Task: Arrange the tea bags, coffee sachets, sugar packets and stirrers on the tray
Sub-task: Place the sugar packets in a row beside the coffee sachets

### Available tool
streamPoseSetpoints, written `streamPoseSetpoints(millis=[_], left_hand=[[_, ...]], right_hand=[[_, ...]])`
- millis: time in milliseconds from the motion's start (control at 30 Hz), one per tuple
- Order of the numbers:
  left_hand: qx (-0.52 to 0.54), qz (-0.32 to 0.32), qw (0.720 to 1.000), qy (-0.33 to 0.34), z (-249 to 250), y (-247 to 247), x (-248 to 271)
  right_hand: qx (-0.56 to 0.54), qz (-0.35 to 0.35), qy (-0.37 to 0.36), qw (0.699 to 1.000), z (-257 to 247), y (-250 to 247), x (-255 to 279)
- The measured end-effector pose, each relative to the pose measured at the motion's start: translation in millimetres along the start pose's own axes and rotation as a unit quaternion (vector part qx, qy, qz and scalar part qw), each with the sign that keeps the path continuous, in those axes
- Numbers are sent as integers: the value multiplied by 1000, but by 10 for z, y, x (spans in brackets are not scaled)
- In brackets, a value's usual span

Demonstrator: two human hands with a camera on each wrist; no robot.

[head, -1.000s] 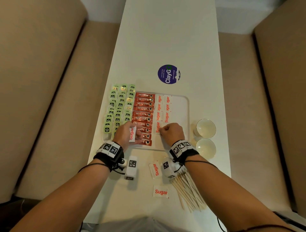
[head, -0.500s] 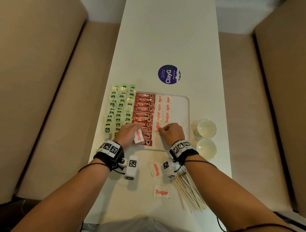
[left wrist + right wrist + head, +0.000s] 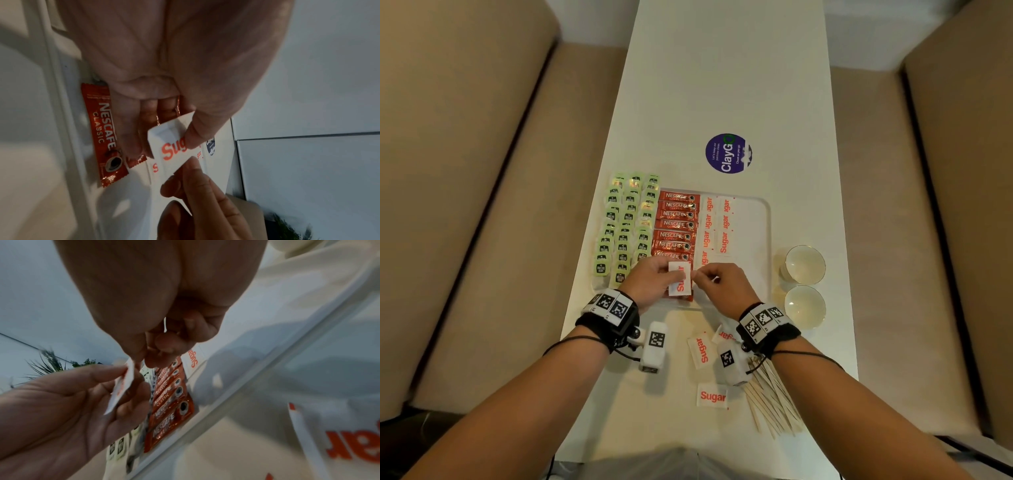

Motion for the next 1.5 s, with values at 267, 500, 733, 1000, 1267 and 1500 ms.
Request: streamPoseSetpoints(millis=[267,500,733,1000,1267,1500], left_hand=[[-54,-27,997,49,61,58,56],[-40,2,998,39,3,93,76],[-94,-7,996,5,-107,45,126],[-152,-20,988,5,-259,-19,188],[-171,-34,985,15,-358,-73,243],[-217,-57,974,19,-490,-33,258]], right_hand=[[-10,-18,-16,1000,-17,-17,97],[5,-11,1,1000,145,-132,48],[72,65,89,991,480,-467,-195],[136,53,134,980,522,-484,-333],[167,62,146,973,461,-533,-330],[152,69,147,975,411,-542,-270]])
Point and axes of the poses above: each hand's wrist, its own x-axis away from the middle knuckle, its own y-axis out of the palm, z = x × y, the point moved 8 cm from there along -x, towards the middle knuckle, and after that the axes turned 7 degrees about x, right-handed, at the moved point
